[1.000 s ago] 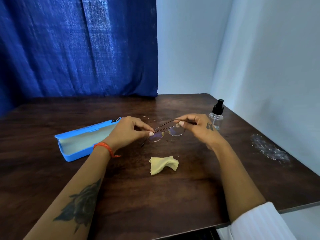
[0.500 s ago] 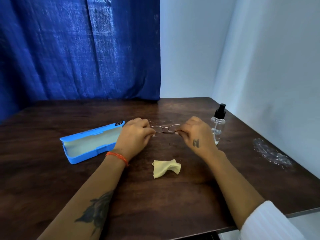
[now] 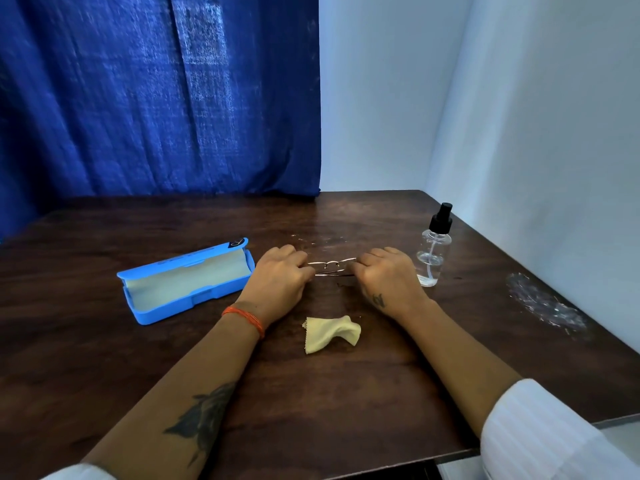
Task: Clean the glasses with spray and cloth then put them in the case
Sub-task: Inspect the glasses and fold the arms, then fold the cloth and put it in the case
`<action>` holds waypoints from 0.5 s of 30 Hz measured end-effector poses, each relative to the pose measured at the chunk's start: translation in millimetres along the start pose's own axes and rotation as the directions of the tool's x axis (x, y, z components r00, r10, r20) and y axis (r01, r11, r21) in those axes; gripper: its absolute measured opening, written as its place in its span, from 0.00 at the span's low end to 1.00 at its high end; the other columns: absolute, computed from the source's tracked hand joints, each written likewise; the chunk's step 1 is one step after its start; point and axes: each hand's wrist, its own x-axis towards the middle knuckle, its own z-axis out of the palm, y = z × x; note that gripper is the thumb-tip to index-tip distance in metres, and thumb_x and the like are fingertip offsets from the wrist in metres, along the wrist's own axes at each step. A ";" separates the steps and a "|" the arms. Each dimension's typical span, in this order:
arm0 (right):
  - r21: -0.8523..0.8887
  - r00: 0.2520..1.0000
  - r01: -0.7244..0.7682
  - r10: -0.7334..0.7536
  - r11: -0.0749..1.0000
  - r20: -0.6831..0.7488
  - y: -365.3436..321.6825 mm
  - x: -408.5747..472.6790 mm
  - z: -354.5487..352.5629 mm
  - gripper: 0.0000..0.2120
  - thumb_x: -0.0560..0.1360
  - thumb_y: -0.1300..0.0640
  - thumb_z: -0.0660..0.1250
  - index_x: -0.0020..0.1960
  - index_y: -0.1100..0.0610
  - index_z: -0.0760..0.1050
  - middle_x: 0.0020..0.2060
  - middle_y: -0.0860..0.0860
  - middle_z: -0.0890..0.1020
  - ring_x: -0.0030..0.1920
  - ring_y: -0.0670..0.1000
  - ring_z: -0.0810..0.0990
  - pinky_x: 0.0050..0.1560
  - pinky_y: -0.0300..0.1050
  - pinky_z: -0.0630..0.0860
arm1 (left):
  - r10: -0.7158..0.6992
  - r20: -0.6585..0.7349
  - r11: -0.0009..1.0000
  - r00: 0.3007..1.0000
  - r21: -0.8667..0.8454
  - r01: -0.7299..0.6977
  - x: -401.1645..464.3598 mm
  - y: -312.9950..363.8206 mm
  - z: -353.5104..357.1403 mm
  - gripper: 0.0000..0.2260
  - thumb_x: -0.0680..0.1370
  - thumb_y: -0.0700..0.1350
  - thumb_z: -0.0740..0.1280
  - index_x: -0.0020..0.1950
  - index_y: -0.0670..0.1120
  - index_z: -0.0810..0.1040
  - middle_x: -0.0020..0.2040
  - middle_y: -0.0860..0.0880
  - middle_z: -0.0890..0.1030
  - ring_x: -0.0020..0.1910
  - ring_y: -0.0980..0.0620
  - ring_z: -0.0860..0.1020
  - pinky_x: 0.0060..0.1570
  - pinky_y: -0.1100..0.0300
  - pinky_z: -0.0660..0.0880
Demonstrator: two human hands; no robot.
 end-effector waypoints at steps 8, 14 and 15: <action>0.025 0.994 -0.058 0.056 0.998 0.091 -10.5 0.5 -7.9 0.10 0.49 0.61 0.77 0.26 0.55 0.77 0.21 0.50 0.76 0.21 0.53 0.75 0.22 0.35 0.66 | -0.068 -0.006 0.989 0.998 -0.132 0.067 -5.4 1.6 -0.3 0.03 0.69 0.39 0.68 0.37 0.41 0.80 0.33 0.43 0.77 0.30 0.44 0.75 0.26 0.57 0.72; 0.388 0.947 -0.287 0.321 0.876 -0.023 -14.3 -5.4 -10.0 0.04 0.63 0.60 0.69 0.33 0.55 0.82 0.27 0.52 0.82 0.26 0.54 0.80 0.26 0.40 0.74 | -0.244 -0.061 0.926 0.968 -0.313 0.214 -15.3 5.4 -1.5 0.05 0.70 0.44 0.70 0.42 0.44 0.83 0.37 0.46 0.80 0.36 0.47 0.79 0.35 0.55 0.77; 0.496 0.917 -0.338 0.397 0.800 -0.015 -14.7 -6.6 -13.8 0.04 0.66 0.59 0.69 0.37 0.53 0.84 0.31 0.51 0.84 0.30 0.51 0.82 0.31 0.41 0.77 | -0.293 -0.071 0.892 0.953 -0.379 0.246 -17.3 8.0 -4.2 0.06 0.71 0.46 0.70 0.43 0.45 0.84 0.38 0.47 0.80 0.37 0.50 0.78 0.37 0.58 0.77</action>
